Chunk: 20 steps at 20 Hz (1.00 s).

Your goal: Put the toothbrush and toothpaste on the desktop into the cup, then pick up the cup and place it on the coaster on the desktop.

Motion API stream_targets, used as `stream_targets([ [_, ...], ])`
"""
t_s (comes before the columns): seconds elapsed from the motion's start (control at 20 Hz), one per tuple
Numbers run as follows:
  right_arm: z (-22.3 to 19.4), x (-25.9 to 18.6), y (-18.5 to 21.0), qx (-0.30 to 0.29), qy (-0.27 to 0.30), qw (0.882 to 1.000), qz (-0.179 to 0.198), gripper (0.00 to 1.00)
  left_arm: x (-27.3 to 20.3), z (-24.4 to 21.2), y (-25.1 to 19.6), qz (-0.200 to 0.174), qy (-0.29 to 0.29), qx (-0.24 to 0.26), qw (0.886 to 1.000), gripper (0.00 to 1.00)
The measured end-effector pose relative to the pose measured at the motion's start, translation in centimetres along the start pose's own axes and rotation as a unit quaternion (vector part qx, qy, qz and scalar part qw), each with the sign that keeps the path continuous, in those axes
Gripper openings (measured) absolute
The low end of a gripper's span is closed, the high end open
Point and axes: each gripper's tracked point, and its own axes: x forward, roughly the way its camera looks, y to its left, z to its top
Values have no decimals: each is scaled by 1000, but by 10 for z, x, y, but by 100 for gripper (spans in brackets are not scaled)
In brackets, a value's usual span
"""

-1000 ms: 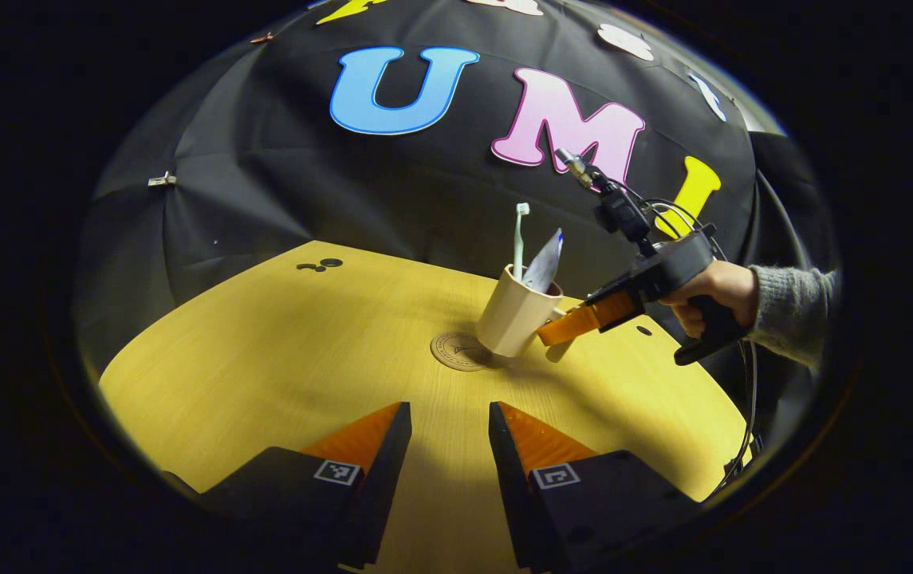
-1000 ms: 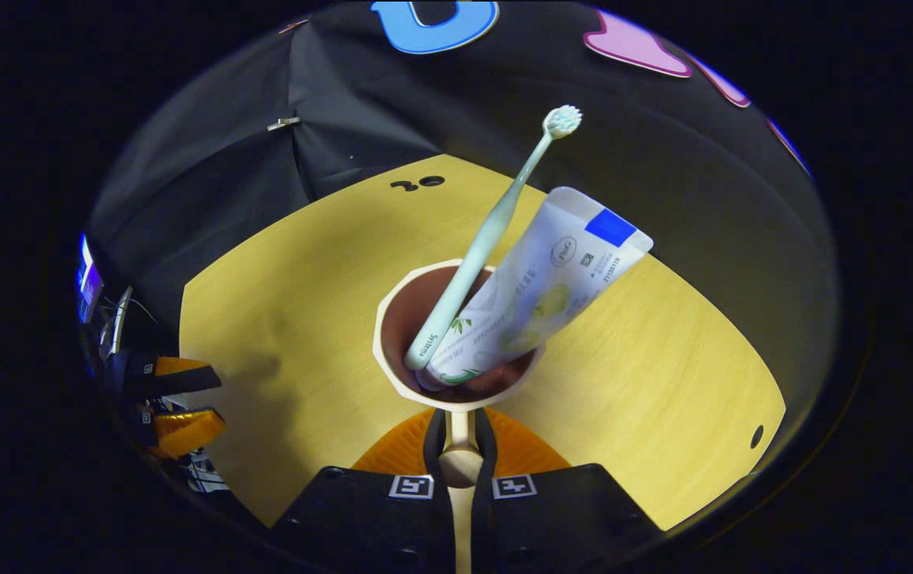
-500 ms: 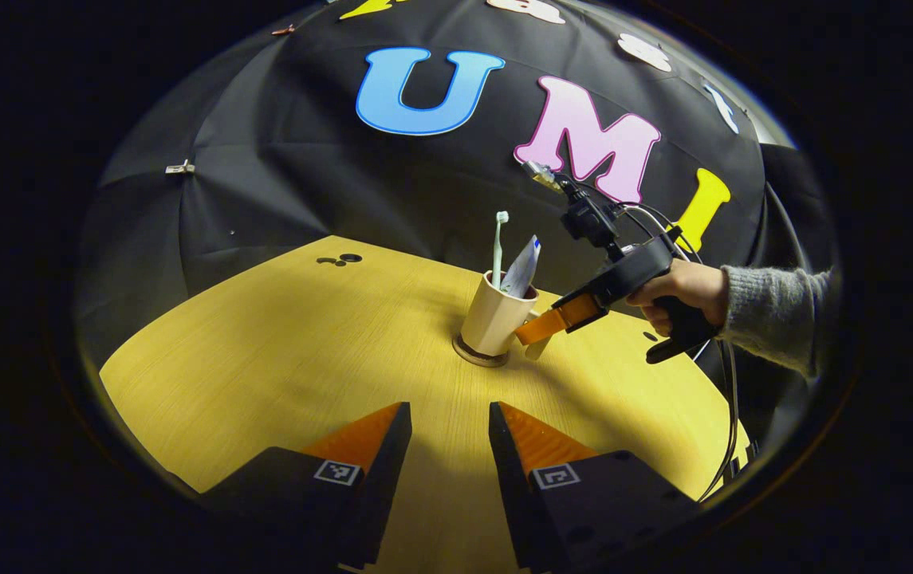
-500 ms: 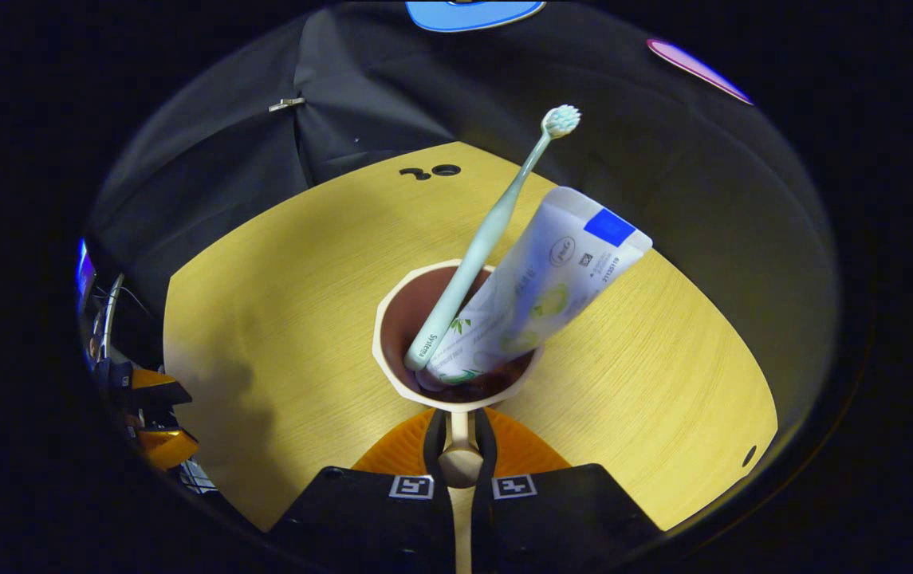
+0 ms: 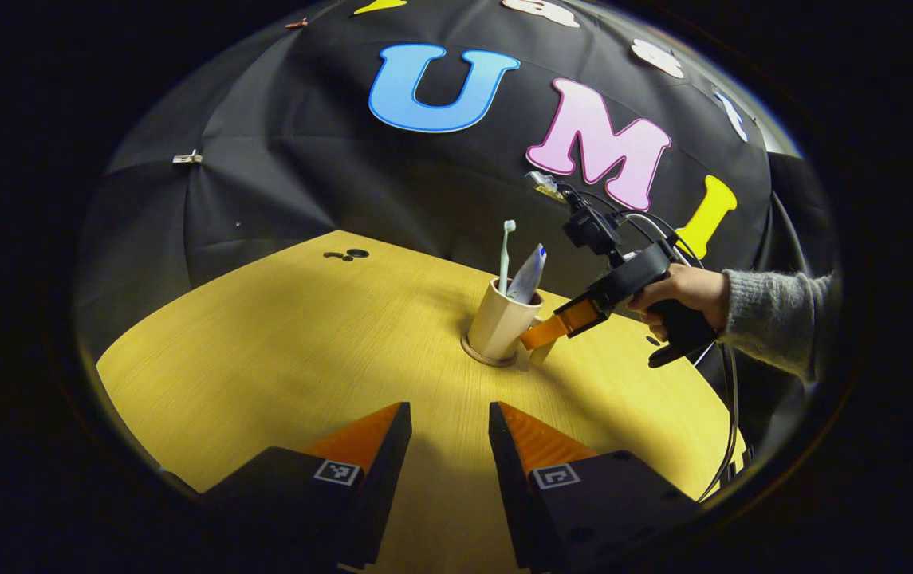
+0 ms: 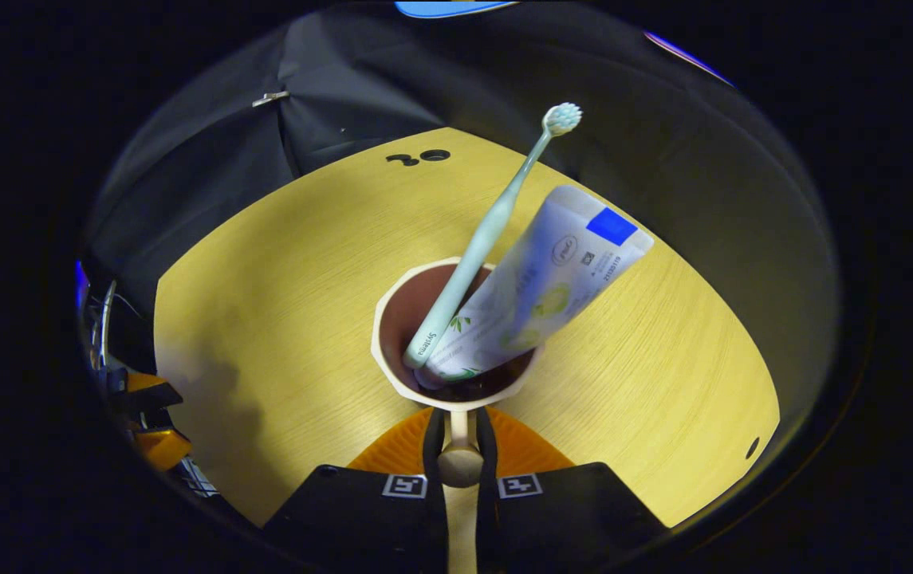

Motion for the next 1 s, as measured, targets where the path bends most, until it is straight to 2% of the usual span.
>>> stream_targets([
  [0.2, -3, -3, -4, -9, -3, 1000, -6, 27, 3, 2, -6, -2, 0, 2, 1000, 64],
  [0.25, -4, -2, -2, -11, -1, 1000, -6, 22, 3, 3, -6, -2, 1, 4, 1000, 64],
  [0.3, -5, -3, -2, -9, 0, 1000, -6, 29, 4, 5, -5, -2, 2, 6, 1000, 64],
  [0.45, -8, -7, -2, 9, -3, 1000, -4, 32, 4, 9, -2, -4, 3, 13, 1000, 64],
  [0.6, -7, -19, -4, 19, -16, 1000, -6, 43, -4, 12, -5, -9, 5, 18, 1000, 64],
  [0.7, -4, -30, -5, 26, -36, 999, -9, 41, -7, 18, -8, -14, 4, 25, 1000, 64],
  [0.75, -3, -37, -5, 31, -48, 998, -11, 47, -8, 21, -9, -17, 3, 30, 999, 64],
  [0.8, 1, -45, -5, 35, -66, 997, -13, 41, -7, 24, -12, -21, 2, 35, 999, 64],
  [1.0, 19, -92, -4, 52, -152, 987, -32, 45, -16, 48, -26, -36, -8, 57, 998, 64],
])
